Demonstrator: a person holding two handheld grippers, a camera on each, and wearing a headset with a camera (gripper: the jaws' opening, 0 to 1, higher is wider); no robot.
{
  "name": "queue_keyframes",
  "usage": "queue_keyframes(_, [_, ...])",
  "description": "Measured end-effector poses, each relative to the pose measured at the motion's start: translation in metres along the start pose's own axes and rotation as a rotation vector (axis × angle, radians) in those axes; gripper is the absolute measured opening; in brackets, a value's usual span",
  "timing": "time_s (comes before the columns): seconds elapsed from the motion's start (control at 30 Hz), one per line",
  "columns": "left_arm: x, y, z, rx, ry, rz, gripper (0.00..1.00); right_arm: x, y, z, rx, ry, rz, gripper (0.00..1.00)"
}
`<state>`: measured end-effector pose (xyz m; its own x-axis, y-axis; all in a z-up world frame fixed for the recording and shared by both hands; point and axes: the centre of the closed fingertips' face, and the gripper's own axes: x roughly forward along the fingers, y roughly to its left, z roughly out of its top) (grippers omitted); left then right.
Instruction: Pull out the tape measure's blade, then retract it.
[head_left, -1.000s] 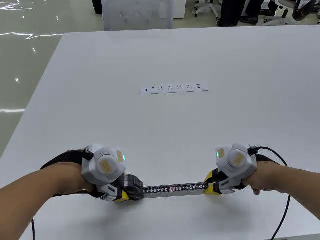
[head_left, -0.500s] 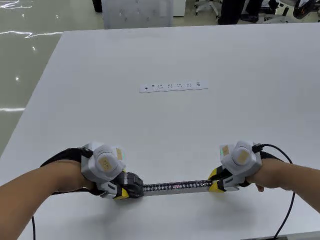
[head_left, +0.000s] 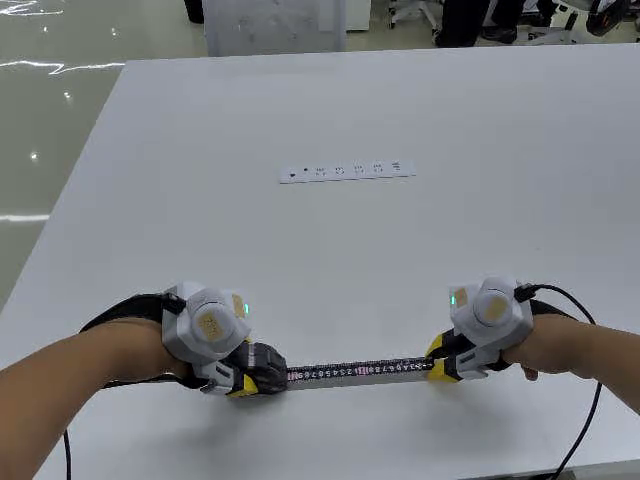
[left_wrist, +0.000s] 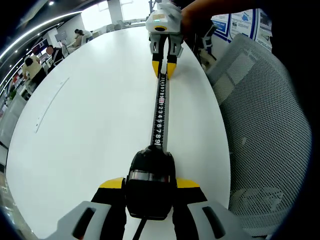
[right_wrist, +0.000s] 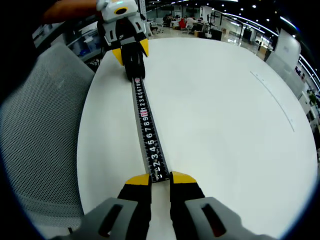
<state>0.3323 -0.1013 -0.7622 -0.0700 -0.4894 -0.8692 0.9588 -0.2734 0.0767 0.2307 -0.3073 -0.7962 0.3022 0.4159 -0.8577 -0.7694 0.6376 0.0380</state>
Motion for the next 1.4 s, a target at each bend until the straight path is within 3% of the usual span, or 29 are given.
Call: queue_keyframes(1.4, [0.000, 0.000, 0.000, 0.003, -0.001, 0.002, 0.32, -0.009, -0.003, -0.016, 0.013, 0.020, -0.003, 0.11])
